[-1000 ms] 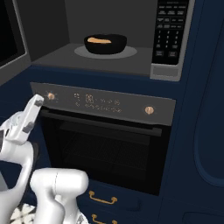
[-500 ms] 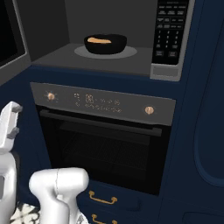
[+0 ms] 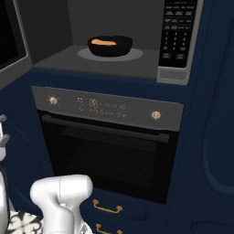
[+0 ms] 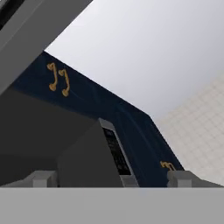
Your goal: Pick the squash from the sink and place it in the bowl. Then pick the bowl and place it in the microwave. Then close the microwave door and press the start button.
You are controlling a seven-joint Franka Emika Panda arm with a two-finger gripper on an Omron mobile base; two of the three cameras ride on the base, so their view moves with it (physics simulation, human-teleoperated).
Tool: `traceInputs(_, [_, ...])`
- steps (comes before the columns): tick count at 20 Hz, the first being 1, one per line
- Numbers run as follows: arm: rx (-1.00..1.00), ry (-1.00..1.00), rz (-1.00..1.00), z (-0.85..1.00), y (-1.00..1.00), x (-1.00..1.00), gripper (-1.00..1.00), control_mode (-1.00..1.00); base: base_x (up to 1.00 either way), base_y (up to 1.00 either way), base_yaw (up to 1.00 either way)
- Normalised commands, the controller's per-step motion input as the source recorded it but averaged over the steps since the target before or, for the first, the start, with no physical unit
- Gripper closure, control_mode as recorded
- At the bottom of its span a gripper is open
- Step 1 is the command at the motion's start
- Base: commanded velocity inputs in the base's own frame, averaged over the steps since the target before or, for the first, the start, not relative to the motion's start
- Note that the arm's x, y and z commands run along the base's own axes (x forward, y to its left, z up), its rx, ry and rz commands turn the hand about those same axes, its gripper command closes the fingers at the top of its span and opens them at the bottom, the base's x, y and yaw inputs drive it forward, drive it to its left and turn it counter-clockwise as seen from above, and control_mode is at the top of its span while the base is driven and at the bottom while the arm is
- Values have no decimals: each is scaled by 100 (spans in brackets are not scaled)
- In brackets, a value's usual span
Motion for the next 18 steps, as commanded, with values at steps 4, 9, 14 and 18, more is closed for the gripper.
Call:
traceInputs(4, [0,0,15,-5,74,9,-100,-100,0,0,0])
traceInputs(9, [0,0,5,8,60,0,-100,-100,0,0,0])
traceInputs(14, [0,0,-4,47,31,-5,-100,-100,0,0,0])
traceInputs(18, [2,0,-4,64,3,-23,-100,-100,0,0,0])
